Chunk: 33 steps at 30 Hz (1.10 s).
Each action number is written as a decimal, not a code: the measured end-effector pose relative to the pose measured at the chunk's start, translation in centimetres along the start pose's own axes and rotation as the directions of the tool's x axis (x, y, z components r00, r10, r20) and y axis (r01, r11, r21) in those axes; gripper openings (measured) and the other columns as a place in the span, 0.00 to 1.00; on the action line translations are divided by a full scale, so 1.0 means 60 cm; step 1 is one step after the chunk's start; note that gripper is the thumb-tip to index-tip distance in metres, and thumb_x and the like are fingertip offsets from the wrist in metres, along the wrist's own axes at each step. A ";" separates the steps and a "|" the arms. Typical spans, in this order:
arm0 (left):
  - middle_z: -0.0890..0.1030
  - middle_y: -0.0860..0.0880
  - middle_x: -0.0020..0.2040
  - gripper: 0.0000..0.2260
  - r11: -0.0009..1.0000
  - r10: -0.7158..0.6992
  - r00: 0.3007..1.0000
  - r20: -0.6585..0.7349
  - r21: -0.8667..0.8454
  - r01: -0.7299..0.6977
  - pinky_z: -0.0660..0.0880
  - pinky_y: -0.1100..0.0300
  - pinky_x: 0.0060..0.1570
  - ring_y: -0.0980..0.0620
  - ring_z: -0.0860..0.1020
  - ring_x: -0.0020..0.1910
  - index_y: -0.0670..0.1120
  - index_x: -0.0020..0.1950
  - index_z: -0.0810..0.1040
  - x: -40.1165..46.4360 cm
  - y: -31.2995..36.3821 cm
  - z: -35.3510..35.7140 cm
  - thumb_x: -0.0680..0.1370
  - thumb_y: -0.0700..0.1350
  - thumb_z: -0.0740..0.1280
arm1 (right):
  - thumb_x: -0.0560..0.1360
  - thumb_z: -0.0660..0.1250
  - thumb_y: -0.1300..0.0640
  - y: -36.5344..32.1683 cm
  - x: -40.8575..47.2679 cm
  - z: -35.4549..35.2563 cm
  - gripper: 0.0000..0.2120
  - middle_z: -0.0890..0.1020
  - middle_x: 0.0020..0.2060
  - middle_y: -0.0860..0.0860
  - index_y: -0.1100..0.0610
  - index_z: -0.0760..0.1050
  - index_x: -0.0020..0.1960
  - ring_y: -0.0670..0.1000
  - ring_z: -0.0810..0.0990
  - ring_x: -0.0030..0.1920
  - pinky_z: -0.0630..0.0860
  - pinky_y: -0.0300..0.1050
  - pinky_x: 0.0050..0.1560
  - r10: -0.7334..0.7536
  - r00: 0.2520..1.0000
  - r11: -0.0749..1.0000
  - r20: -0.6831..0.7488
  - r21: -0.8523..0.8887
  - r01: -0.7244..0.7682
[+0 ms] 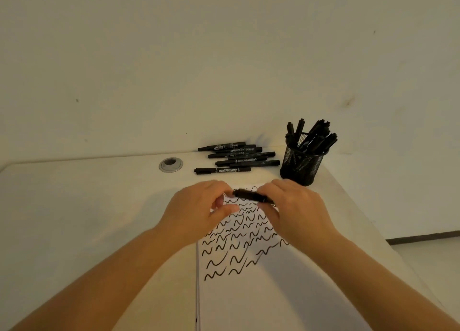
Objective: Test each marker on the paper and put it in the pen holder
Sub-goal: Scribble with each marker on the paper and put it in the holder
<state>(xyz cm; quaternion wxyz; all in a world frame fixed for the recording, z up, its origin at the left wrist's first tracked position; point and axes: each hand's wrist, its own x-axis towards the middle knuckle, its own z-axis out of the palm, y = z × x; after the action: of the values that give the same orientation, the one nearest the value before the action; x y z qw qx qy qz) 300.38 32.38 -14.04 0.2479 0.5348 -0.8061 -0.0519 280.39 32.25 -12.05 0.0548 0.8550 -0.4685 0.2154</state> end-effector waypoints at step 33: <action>0.77 0.51 0.49 0.07 0.926 -0.376 0.918 -0.123 -0.025 0.376 0.71 0.59 0.46 0.53 0.72 0.49 0.50 0.52 0.76 0.123 -0.159 0.083 0.75 0.50 0.65 | 0.78 0.57 0.52 0.161 0.111 0.001 0.11 0.71 0.37 0.49 0.55 0.73 0.55 0.52 0.71 0.45 0.64 0.45 0.35 0.440 0.856 0.898 -0.272 0.132 -0.419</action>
<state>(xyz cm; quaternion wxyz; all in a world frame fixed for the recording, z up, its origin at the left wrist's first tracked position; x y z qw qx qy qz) 303.87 20.89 -19.18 0.2840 0.6818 -0.6710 -0.0652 275.54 21.71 -10.34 0.0456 0.6884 -0.6264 0.3629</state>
